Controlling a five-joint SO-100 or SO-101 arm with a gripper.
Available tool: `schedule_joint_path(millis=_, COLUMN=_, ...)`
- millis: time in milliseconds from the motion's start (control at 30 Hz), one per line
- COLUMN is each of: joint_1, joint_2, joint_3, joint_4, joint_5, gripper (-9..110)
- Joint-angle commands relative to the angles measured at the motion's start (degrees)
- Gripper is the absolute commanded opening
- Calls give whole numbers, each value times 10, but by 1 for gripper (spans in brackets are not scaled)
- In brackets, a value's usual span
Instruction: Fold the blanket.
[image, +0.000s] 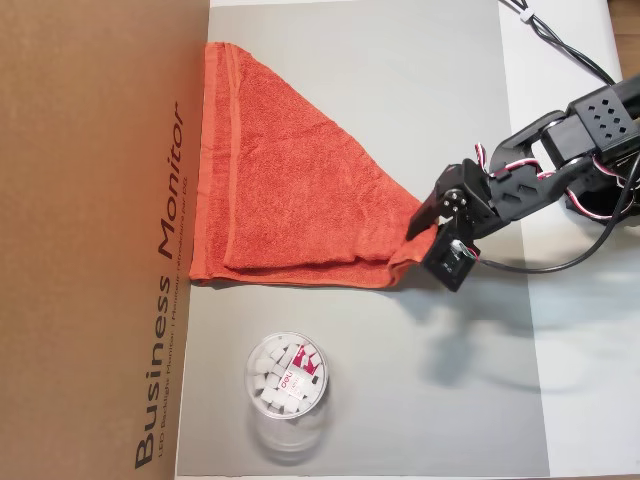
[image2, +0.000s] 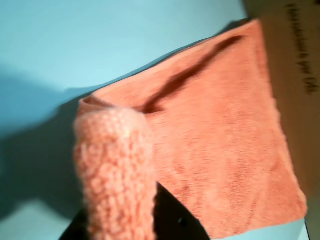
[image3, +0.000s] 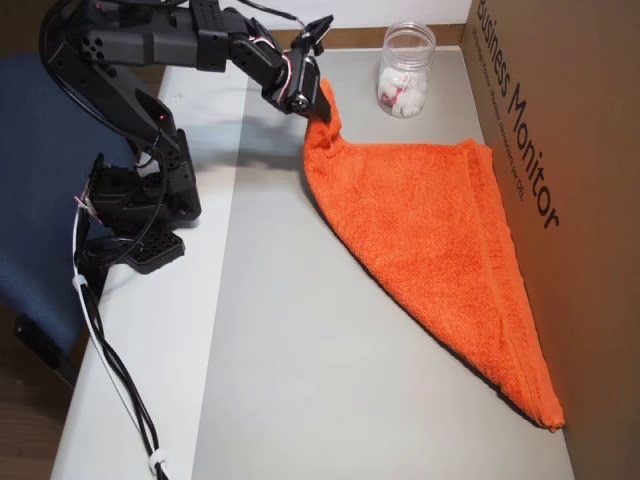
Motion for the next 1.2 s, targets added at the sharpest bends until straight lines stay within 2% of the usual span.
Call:
schedule_joint_path(millis=0, joint_1=20, joint_2=14, joint_3=-67, joint_4=-8, joint_5=25, gripper=0)
schedule_joint_path(millis=333, joint_1=98, joint_2=-6, joint_3=-165, joint_4=-8, joint_5=91, gripper=0)
schedule_joint_path(millis=1167, joint_1=269, joint_2=-330, joint_3=-588, joint_4=-8, joint_5=206, gripper=0)
